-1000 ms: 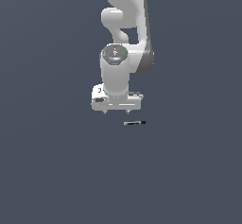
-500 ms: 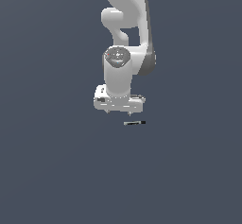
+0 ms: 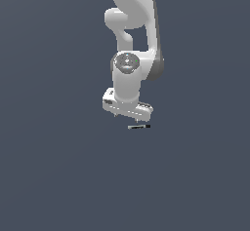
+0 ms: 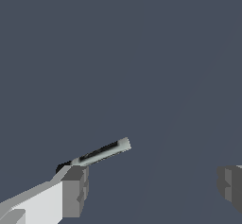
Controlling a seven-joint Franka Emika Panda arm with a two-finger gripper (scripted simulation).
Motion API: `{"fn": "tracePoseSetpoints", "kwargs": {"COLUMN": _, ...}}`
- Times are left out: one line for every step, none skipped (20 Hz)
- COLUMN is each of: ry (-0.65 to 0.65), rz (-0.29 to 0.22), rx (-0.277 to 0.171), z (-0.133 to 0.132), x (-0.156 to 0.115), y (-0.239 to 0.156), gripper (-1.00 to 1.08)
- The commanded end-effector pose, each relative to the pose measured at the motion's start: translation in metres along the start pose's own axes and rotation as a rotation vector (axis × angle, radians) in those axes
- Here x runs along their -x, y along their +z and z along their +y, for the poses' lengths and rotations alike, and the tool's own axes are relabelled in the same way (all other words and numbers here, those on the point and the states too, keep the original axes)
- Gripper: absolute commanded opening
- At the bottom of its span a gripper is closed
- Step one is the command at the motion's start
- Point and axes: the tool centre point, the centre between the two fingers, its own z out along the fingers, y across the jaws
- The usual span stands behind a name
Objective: Pick up the object and move it to a goal position.
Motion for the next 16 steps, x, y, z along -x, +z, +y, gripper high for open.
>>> {"fn": "tracePoseSetpoints", "kwargs": {"ry": 0.064, "rz": 0.000, "rx": -0.002, "z": -0.004, "x": 0.002, "y": 0.004, "gripper": 1.00}}
{"fn": "tracePoseSetpoints", "kwargs": {"ry": 0.089, "rz": 0.001, "rx": -0.003, "z": -0.006, "x": 0.003, "y": 0.006, "gripper": 1.00}}
{"fn": "tracePoseSetpoints", "kwargs": {"ry": 0.114, "rz": 0.001, "rx": -0.004, "z": -0.007, "x": 0.003, "y": 0.007, "gripper": 1.00}}
{"fn": "tracePoseSetpoints", "kwargs": {"ry": 0.139, "rz": 0.001, "rx": -0.004, "z": -0.009, "x": 0.004, "y": 0.009, "gripper": 1.00}}
{"fn": "tracePoseSetpoints", "kwargs": {"ry": 0.164, "rz": 0.001, "rx": -0.005, "z": -0.011, "x": 0.005, "y": 0.010, "gripper": 1.00}}
{"fn": "tracePoseSetpoints", "kwargs": {"ry": 0.189, "rz": 0.001, "rx": -0.006, "z": -0.012, "x": 0.006, "y": 0.012, "gripper": 1.00}}
{"fn": "tracePoseSetpoints", "kwargs": {"ry": 0.214, "rz": 0.001, "rx": -0.006, "z": -0.014, "x": 0.007, "y": 0.014, "gripper": 1.00}}
{"fn": "tracePoseSetpoints", "kwargs": {"ry": 0.239, "rz": 0.002, "rx": -0.007, "z": -0.015, "x": 0.007, "y": 0.015, "gripper": 1.00}}
{"fn": "tracePoseSetpoints", "kwargs": {"ry": 0.264, "rz": 0.002, "rx": -0.007, "z": -0.017, "x": 0.008, "y": 0.017, "gripper": 1.00}}
{"fn": "tracePoseSetpoints", "kwargs": {"ry": 0.289, "rz": 0.002, "rx": -0.008, "z": -0.018, "x": 0.009, "y": 0.018, "gripper": 1.00}}
{"fn": "tracePoseSetpoints", "kwargs": {"ry": 0.315, "rz": 0.002, "rx": -0.009, "z": -0.020, "x": 0.010, "y": 0.020, "gripper": 1.00}}
{"fn": "tracePoseSetpoints", "kwargs": {"ry": 0.340, "rz": 0.002, "rx": -0.009, "z": -0.021, "x": 0.011, "y": 0.021, "gripper": 1.00}}
{"fn": "tracePoseSetpoints", "kwargs": {"ry": 0.365, "rz": 0.003, "rx": -0.010, "z": -0.023, "x": 0.011, "y": 0.023, "gripper": 1.00}}
{"fn": "tracePoseSetpoints", "kwargs": {"ry": 0.390, "rz": 0.003, "rx": -0.010, "z": -0.024, "x": 0.012, "y": 0.024, "gripper": 1.00}}
{"fn": "tracePoseSetpoints", "kwargs": {"ry": 0.415, "rz": 0.003, "rx": -0.011, "z": -0.026, "x": 0.013, "y": 0.026, "gripper": 1.00}}
{"fn": "tracePoseSetpoints", "kwargs": {"ry": 0.440, "rz": 0.003, "rx": -0.011, "z": -0.027, "x": 0.014, "y": 0.027, "gripper": 1.00}}
